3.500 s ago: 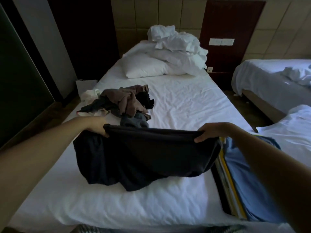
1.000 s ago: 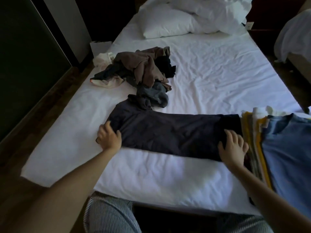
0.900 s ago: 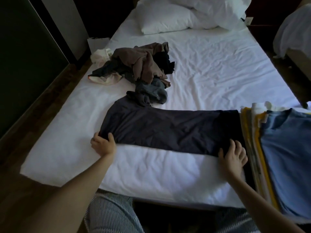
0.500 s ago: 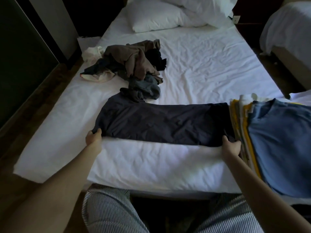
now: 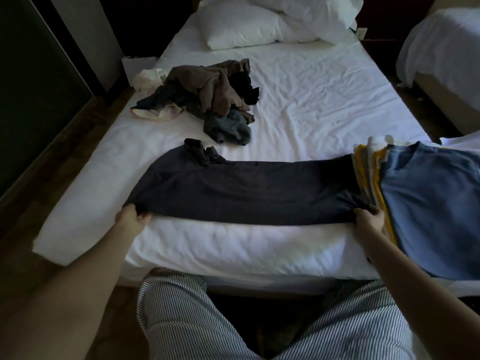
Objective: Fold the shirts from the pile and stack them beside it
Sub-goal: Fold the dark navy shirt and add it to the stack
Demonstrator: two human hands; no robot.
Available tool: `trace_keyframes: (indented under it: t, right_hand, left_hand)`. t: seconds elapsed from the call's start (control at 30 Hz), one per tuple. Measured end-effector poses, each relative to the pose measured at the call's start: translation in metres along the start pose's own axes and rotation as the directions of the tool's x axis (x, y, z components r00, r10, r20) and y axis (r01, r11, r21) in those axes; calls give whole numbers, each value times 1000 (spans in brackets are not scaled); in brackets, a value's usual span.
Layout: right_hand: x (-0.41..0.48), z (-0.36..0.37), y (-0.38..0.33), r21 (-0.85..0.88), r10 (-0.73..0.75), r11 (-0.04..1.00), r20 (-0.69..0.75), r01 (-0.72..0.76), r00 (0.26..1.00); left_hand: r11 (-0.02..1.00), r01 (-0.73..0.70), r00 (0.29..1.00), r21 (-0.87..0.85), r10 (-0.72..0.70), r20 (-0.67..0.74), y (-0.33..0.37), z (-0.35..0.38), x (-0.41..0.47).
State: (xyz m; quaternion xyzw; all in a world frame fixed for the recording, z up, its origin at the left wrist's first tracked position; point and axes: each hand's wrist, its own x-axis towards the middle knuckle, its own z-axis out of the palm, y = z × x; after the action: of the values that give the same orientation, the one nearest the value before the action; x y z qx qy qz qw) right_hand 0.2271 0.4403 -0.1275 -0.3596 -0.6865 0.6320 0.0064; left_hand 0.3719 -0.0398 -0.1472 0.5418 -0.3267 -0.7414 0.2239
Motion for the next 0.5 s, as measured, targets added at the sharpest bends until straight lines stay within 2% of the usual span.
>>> trace_keyframes:
  t: [0.03, 0.13, 0.2, 0.3, 0.37, 0.4, 0.43, 0.5]
  right_hand:
    - [-2, 1, 5, 7, 33, 999, 22, -33, 999]
    - [-4, 0, 14, 92, 118, 988, 76, -125, 990]
    - [-8, -6, 14, 6, 89, 996, 20, -89, 996]
    - [-4, -16, 19, -25, -38, 999, -29, 37, 999]
    - [-8, -20, 22, -58, -114, 992, -42, 111, 993]
    - [-12, -21, 23, -85, -127, 989, -44, 123, 991]
    - [-16, -20, 25, -121, -135, 984, -39, 129, 990]
    - [-27, -16, 28, -279, -167, 948, -30, 152, 985]
  left_hand:
    - [999, 46, 998, 0, -46, 45, -9, -5, 1]
    - [998, 55, 992, 25, -58, 115, -19, -7, -4]
    - [996, 63, 988, 64, -71, 137, -17, -1, -9]
    - [995, 14, 999, 103, -17, 31, -13, 4, -8]
    - [989, -31, 999, 146, 28, 26, -17, 1, -6]
    - [978, -39, 999, 204, 38, 9, -18, -1, -1]
    - [940, -76, 997, 334, 79, 2, -23, -4, -1]
    - [955, -129, 986, 266, 151, -64, -31, -5, -10]
